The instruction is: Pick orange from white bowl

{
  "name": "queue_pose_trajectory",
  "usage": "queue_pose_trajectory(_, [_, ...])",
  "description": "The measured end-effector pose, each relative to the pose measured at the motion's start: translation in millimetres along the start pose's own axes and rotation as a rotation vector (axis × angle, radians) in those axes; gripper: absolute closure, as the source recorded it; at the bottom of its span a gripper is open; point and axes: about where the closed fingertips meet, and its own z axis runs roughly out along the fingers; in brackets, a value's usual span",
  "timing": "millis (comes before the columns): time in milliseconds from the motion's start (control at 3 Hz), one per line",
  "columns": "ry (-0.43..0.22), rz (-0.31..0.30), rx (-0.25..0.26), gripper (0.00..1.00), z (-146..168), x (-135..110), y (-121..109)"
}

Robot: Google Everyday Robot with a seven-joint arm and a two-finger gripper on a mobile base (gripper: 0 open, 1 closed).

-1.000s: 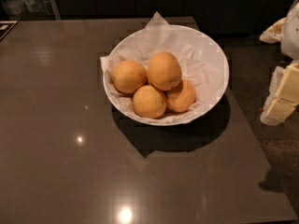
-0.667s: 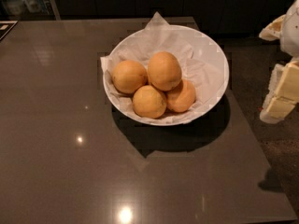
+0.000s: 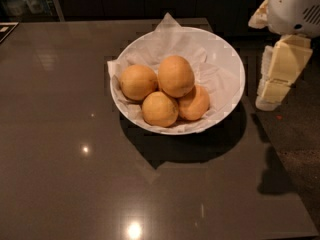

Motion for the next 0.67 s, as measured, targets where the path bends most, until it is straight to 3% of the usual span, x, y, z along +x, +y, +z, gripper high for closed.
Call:
queue_pose_trajectory(333, [-0.007, -0.088, -0.014, 0.0, 4.3, -27.9, -7.4])
queue_pose_trajectory(667, [-0.023, -0.089, 0.015, 0.0, 2.4, -33.1, -12.8])
